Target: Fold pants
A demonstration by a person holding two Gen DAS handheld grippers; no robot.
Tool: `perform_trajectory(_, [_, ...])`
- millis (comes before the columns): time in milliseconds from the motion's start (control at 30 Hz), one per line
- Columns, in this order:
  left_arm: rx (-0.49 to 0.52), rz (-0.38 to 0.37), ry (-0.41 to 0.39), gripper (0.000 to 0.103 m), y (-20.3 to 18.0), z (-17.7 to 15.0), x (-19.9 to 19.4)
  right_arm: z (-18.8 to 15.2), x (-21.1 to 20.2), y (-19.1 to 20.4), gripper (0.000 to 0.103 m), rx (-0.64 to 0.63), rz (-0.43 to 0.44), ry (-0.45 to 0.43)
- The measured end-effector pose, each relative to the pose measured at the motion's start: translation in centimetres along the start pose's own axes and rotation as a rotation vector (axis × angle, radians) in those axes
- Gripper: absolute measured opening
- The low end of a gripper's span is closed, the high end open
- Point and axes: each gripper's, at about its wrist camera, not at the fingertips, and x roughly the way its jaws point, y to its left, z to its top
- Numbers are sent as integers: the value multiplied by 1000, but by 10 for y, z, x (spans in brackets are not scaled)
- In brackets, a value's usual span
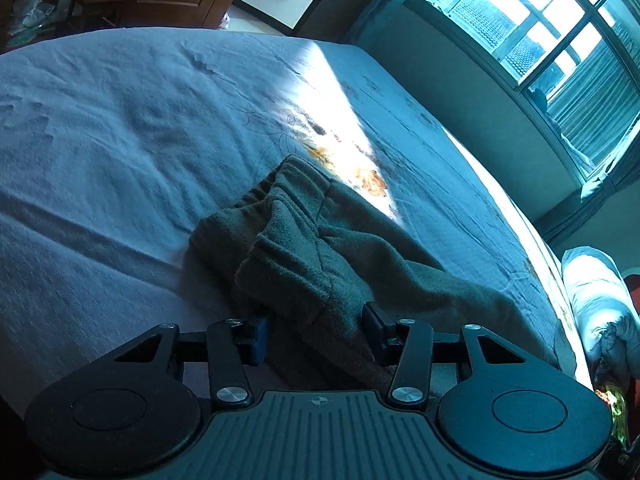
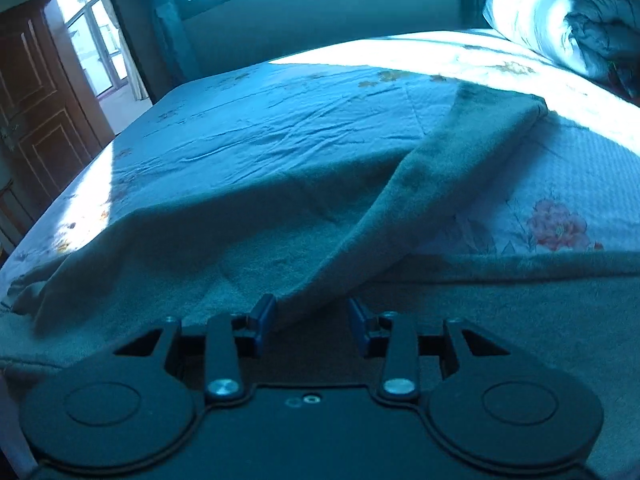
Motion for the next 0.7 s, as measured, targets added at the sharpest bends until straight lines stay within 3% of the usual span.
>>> perform_trajectory(67, [-7, -2, -5, 49, 2, 0, -1, 2, 11, -19, 34, 165, 57, 33])
perform_trajectory(133, [-15, 0, -4, 49, 5, 2, 2, 3, 13, -24, 29, 210, 79, 29])
perform_trajectory(167, [-21, -6, -6, 48, 6, 3, 3, 3, 13, -24, 20, 203, 79, 27])
perform_trajectory(200, [-13, -12, -10, 47, 5, 3, 3, 3, 14, -23, 1, 191, 84, 31])
perform_trajectory(267, [14, -36, -18, 29, 2, 5, 2, 0, 12, -24, 0, 182, 92, 25])
perform_trajectory(400, [91, -89, -3, 26, -9, 16, 1, -3, -11, -23, 0, 143, 140, -40])
perform_trajectory(467, [170, -150, 35, 25, -21, 52, 13, 10, -24, -15, 0, 90, 174, -74])
perform_trajectory(567, [227, -290, -74, 25, -45, 117, 4, 36, -57, 4, 0, 49, 240, -170])
perform_trajectory(633, [266, -401, -155, 25, -48, 136, -14, 35, -93, 14, 0, 10, 302, -255])
perform_trajectory(667, [286, -400, -119, 25, -43, 136, -8, 23, -103, 14, 0, -5, 321, -264])
perform_trajectory(700, [296, -350, -50, 25, -35, 133, 5, 6, -103, 12, 0, -10, 326, -234])
